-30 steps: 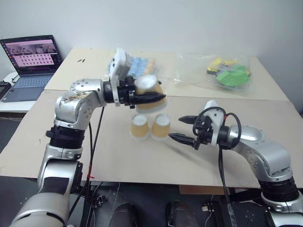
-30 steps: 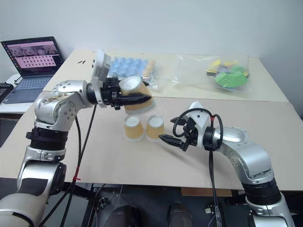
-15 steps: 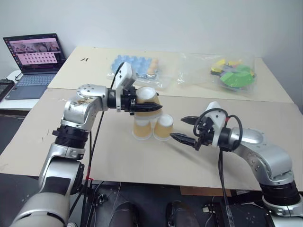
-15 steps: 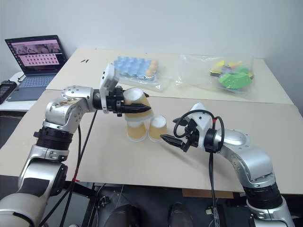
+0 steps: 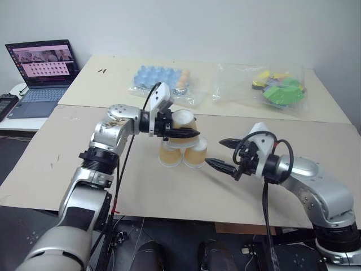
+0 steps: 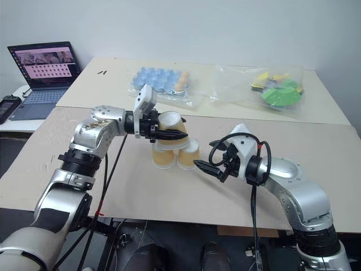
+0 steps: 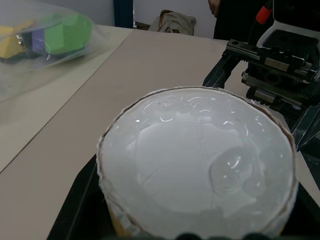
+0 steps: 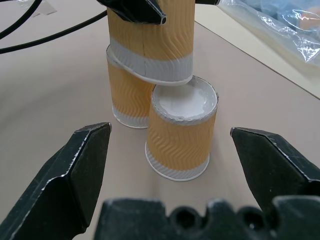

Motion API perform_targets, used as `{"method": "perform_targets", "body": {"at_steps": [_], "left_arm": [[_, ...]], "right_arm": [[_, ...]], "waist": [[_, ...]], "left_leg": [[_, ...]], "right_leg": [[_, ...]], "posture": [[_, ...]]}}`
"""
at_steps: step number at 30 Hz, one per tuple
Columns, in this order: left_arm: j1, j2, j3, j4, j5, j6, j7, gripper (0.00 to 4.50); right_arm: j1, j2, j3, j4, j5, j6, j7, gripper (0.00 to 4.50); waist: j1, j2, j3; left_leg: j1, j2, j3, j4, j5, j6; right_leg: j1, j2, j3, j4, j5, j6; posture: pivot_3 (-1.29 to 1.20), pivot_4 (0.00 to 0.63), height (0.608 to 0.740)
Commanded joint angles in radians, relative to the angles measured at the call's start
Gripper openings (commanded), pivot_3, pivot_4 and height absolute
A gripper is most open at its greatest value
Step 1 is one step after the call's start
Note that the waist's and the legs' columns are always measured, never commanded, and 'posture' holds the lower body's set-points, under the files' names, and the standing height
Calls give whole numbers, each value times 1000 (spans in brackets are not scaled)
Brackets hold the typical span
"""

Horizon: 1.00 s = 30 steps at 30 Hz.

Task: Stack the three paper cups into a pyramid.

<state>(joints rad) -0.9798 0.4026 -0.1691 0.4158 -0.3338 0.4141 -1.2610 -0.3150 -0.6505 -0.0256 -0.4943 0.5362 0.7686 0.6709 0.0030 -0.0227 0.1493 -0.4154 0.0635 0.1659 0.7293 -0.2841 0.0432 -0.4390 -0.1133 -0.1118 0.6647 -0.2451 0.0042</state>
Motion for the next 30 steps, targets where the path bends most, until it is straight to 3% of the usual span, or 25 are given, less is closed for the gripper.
{"method": "perform_targets", "body": {"at_steps": [1,9,16,22,26,30], "left_arm": [[-47,1,27,-20,-8,-9,-4,4456],[-71,27,101,-107,-61,71,37,4456],[-65,93,233,-309,-206,276,128,4456],[-20,103,424,-364,-258,353,402,4456],[106,138,518,-328,-93,247,682,4456],[371,118,623,-395,25,193,923,4456]], "right_arm": [[-2,2,-33,-38,22,-4,-9,4500],[-14,7,-14,-7,15,-20,9,4500],[-37,15,4,30,4,-36,33,4500],[-63,21,16,63,-6,-51,51,4500],[-73,20,18,76,-9,-56,57,4500],[-77,-1,8,140,-38,-80,66,4500]], "waist": [[0,0,0],[0,0,0],[-4,0,0],[-4,0,0],[-9,0,0],[-19,-1,1]], "left_leg": [[0,0,0,0,0,0],[0,0,0,0,0,0],[0,1,0,0,0,0],[1,2,-1,0,0,0],[2,1,0,0,0,0],[5,1,1,-2,0,0]], "right_leg": [[0,0,0,0,0,0],[0,0,0,0,0,0],[0,0,1,0,0,0],[0,0,1,1,0,0],[1,0,2,1,0,0],[2,-1,4,0,0,0]], "posture": [[0,150,706],[0,150,706],[0,150,706],[0,150,706],[0,150,706],[0,150,706]]}}
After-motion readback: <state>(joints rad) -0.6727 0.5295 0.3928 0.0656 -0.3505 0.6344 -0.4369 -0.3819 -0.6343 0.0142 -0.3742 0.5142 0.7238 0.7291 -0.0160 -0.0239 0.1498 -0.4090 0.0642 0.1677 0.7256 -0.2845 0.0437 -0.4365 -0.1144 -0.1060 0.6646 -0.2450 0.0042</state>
